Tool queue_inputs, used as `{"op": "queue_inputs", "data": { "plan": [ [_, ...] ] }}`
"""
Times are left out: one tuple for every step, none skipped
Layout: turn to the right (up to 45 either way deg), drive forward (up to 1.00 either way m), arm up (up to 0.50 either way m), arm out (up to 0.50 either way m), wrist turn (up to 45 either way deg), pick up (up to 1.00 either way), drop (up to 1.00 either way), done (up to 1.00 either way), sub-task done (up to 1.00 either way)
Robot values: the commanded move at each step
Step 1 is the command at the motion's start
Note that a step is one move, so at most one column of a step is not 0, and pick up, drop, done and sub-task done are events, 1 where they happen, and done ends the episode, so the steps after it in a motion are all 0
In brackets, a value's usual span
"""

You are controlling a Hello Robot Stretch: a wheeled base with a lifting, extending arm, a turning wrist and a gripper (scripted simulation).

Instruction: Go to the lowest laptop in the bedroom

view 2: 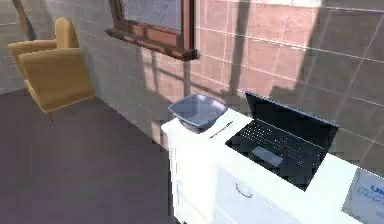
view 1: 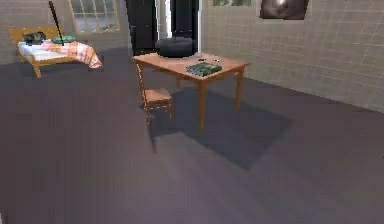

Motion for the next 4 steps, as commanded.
{"op": "queue_inputs", "data": {
  "plan": [
    [-42.0,0.0,0.0,0.0,0.0,0.0,0.0,0.0,0.0],
    [0.0,1.0,0.0,0.0,0.0,0.0,0.0,0.0,0.0],
    [0.0,1.0,0.0,0.0,0.0,0.0,0.0,0.0,0.0],
    [-3.0,0.0,0.0,0.0,0.0,0.0,0.0,0.0,0.0]
  ]
}}
